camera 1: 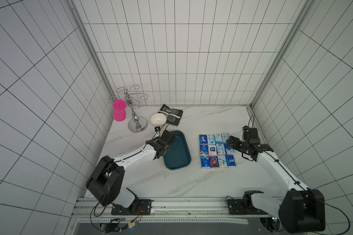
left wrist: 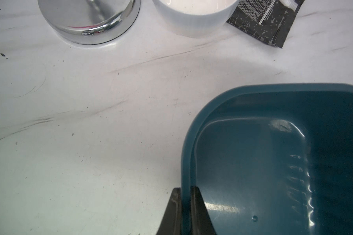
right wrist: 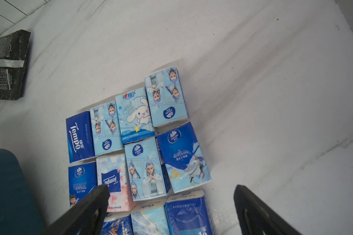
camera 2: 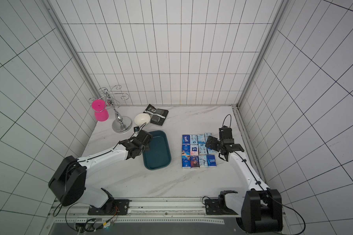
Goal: Take the pocket tissues out of the storage box
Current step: Adjust the storage box at the center of the board.
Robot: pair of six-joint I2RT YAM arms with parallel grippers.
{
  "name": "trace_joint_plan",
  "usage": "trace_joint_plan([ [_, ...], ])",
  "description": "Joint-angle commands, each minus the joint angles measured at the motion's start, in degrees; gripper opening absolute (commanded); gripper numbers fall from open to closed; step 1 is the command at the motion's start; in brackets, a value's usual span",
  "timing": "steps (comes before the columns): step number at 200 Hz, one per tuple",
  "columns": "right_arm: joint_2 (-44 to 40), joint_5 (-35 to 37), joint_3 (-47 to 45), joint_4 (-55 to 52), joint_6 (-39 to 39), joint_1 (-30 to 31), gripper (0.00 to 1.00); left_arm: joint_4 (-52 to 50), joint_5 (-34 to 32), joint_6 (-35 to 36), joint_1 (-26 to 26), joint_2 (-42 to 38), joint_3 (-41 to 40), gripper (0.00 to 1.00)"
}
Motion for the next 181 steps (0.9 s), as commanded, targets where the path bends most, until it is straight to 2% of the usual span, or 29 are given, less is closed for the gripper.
trace_joint_plan([
  [1,0.4,0.5,2.7,-0.4,-0.5,1.0,0.99,4.2,0.5,-0.8,1.3,1.4,0.7,0.03],
  [16,0.3,0.4,2.6,-0.6,-0.4,1.4,0.99,2.7,4.7,-1.8,2.9,3.5,2.5,0.04],
  [43,0.2,0.9,2.1,-0.9,-0.3,1.8,0.99,2.4,8.0,-2.5,4.2,7.0,4.6,0.05],
  [80,-1.4,1.0,1.2,-1.2,-0.3,1.8,0.99,2.4,10.0,-3.8,4.9,10.5,7.2,0.06],
  [101,-1.6,0.8,1.2,-1.2,-0.4,1.8,0.99,1.8,10.3,-4.4,4.9,12.3,9.4,0.11],
  [129,-1.5,0.3,0.9,-1.4,-0.7,1.8,0.99,1.5,10.3,-4.4,5.1,13.6,11.7,0.22],
  [143,-1.6,0.8,0.5,-1.3,-1.0,1.8,0.99,0.7,10.3,-4.0,5.2,13.4,12.6,0.34],
  [181,-1.2,2.5,0.1,-1.4,-1.5,1.8,0.99,-3.4,6.5,-2.8,5.3,6.7,13.1,0.55],
])
